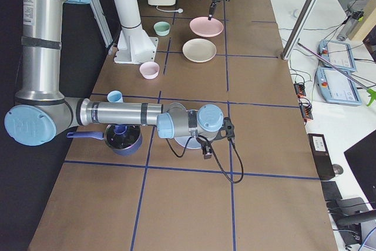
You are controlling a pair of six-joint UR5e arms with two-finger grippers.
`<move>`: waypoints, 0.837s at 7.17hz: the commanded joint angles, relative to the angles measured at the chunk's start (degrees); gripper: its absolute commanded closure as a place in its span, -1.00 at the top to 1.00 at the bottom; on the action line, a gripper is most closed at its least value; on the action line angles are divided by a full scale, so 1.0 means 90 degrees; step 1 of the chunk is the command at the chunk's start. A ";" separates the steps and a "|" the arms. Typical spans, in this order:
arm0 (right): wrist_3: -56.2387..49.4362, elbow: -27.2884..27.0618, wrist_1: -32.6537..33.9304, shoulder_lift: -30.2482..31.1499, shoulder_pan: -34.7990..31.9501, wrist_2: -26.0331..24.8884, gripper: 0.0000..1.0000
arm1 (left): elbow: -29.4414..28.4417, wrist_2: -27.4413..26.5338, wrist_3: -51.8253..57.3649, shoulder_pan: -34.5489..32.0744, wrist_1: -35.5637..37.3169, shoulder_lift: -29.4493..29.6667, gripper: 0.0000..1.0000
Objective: Stack three plates with pink and blue
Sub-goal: 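Grasp the pink plate with the left gripper and lower it onto the cream plate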
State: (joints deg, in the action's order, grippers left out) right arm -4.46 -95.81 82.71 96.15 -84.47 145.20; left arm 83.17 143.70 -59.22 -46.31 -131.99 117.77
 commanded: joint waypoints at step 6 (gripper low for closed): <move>-0.0003 0.0030 -0.0010 -0.0029 0.0273 -0.0010 1.00 | 0.0377 -0.1768 -0.0529 0.1017 -0.0012 0.0303 1.00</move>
State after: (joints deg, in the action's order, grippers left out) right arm -4.52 -95.66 82.68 95.92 -83.39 145.21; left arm 85.14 127.95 -63.72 -35.93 -132.11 120.94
